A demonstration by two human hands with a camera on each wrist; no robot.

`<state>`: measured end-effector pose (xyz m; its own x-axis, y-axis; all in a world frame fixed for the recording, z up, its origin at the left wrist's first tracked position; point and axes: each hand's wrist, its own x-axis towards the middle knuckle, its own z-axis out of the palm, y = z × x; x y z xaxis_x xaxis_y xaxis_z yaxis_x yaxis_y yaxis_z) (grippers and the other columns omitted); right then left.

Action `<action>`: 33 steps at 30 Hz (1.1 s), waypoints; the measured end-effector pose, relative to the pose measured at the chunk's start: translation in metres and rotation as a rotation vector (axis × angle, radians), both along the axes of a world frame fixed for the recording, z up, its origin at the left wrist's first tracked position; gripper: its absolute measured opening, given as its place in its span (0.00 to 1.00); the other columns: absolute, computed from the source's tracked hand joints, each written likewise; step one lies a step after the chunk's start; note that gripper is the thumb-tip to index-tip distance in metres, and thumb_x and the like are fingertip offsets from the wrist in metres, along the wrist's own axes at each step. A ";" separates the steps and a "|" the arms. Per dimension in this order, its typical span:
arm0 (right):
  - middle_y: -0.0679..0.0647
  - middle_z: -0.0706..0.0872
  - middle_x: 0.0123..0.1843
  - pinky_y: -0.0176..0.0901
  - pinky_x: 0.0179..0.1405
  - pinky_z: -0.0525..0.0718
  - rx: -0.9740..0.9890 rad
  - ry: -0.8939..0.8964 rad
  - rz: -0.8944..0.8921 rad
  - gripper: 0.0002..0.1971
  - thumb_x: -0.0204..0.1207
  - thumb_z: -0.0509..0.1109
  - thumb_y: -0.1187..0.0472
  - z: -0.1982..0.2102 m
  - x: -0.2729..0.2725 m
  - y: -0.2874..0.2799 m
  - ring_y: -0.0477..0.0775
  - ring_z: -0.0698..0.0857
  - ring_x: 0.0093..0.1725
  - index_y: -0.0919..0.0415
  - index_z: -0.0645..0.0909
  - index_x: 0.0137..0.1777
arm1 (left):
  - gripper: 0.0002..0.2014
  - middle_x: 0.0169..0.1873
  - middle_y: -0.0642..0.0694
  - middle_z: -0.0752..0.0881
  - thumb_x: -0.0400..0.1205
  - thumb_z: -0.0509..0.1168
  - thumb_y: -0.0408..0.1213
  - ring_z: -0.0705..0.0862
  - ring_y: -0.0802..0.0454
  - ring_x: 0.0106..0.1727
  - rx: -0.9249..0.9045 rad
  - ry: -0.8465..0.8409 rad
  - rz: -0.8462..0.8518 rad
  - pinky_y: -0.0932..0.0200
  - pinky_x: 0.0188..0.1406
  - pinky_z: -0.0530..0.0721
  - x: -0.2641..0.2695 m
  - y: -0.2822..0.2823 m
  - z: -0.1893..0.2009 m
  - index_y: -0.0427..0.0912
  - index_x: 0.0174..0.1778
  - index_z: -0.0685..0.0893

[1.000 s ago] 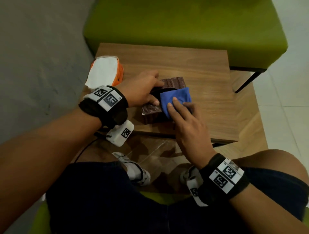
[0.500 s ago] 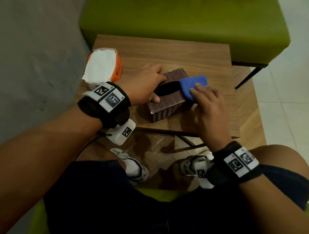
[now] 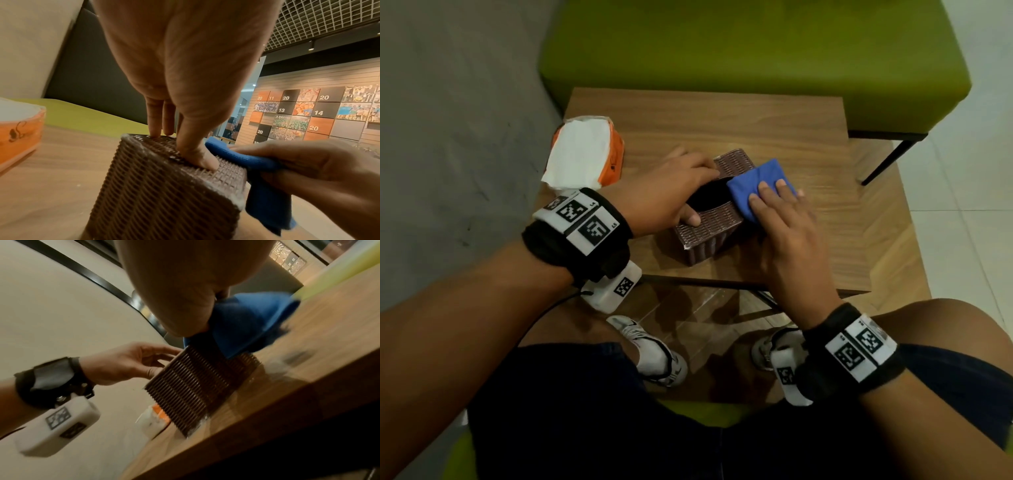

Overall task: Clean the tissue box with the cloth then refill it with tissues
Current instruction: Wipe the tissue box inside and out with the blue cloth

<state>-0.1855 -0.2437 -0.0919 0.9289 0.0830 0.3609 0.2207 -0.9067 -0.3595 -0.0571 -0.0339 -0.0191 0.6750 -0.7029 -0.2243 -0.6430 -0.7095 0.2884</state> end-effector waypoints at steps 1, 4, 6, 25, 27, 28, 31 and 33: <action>0.64 0.76 0.85 0.65 0.92 0.60 -0.016 -0.003 0.026 0.25 0.86 0.69 0.69 -0.001 -0.003 -0.001 0.65 0.67 0.90 0.65 0.77 0.83 | 0.46 0.85 0.44 0.72 0.77 0.82 0.41 0.66 0.42 0.84 -0.009 -0.022 0.012 0.45 0.83 0.68 0.000 0.002 0.001 0.43 0.90 0.69; 0.62 0.73 0.87 0.65 0.92 0.59 -0.039 0.004 0.122 0.27 0.87 0.69 0.69 0.000 -0.005 -0.014 0.63 0.63 0.92 0.64 0.74 0.85 | 0.56 0.86 0.44 0.71 0.69 0.86 0.57 0.68 0.40 0.85 -0.058 -0.058 0.199 0.40 0.83 0.71 0.001 0.012 -0.002 0.47 0.91 0.66; 0.63 0.75 0.86 0.66 0.92 0.59 -0.024 0.009 0.111 0.26 0.86 0.70 0.70 0.001 0.002 -0.021 0.64 0.65 0.91 0.65 0.75 0.84 | 0.56 0.82 0.44 0.77 0.67 0.86 0.62 0.75 0.43 0.82 -0.123 0.110 0.390 0.42 0.80 0.76 0.001 0.018 -0.008 0.47 0.89 0.70; 0.60 0.77 0.85 0.64 0.90 0.65 -0.004 0.049 0.285 0.26 0.85 0.68 0.69 0.009 -0.008 0.002 0.62 0.69 0.89 0.61 0.78 0.82 | 0.20 0.53 0.57 0.95 0.74 0.85 0.45 0.92 0.59 0.56 -0.319 0.584 0.580 0.63 0.54 0.86 0.012 0.026 -0.026 0.61 0.60 0.90; 0.62 0.80 0.82 0.65 0.89 0.67 0.115 0.039 0.115 0.23 0.84 0.69 0.70 0.009 0.010 -0.013 0.63 0.72 0.87 0.63 0.81 0.79 | 0.21 0.53 0.59 0.95 0.71 0.87 0.50 0.91 0.62 0.55 -0.339 0.621 0.596 0.63 0.57 0.87 0.010 0.024 -0.025 0.63 0.58 0.89; 0.62 0.81 0.81 0.67 0.89 0.66 0.158 0.032 0.076 0.23 0.84 0.69 0.72 0.008 0.011 -0.011 0.64 0.72 0.87 0.64 0.82 0.79 | 0.23 0.54 0.59 0.95 0.70 0.87 0.51 0.91 0.62 0.56 -0.341 0.621 0.603 0.61 0.59 0.87 0.010 0.024 -0.025 0.63 0.60 0.90; 0.61 0.77 0.85 0.67 0.91 0.62 0.075 0.060 0.245 0.27 0.83 0.67 0.75 0.007 -0.019 0.025 0.63 0.67 0.90 0.63 0.78 0.82 | 0.24 0.56 0.51 0.95 0.74 0.85 0.45 0.92 0.56 0.56 -0.326 0.548 0.591 0.56 0.60 0.89 0.013 0.024 -0.029 0.53 0.66 0.91; 0.62 0.77 0.85 0.65 0.90 0.65 0.044 0.045 0.409 0.24 0.86 0.65 0.71 0.009 -0.029 0.027 0.64 0.69 0.89 0.65 0.79 0.82 | 0.22 0.56 0.49 0.95 0.77 0.83 0.43 0.92 0.53 0.57 -0.299 0.515 0.574 0.52 0.62 0.90 0.014 0.025 -0.032 0.51 0.67 0.91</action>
<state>-0.2145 -0.2162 -0.0828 0.8372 0.4344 0.3324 0.5433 -0.7309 -0.4130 -0.0435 -0.0093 -0.0506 0.8111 -0.3593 -0.4616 0.0601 -0.7337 0.6768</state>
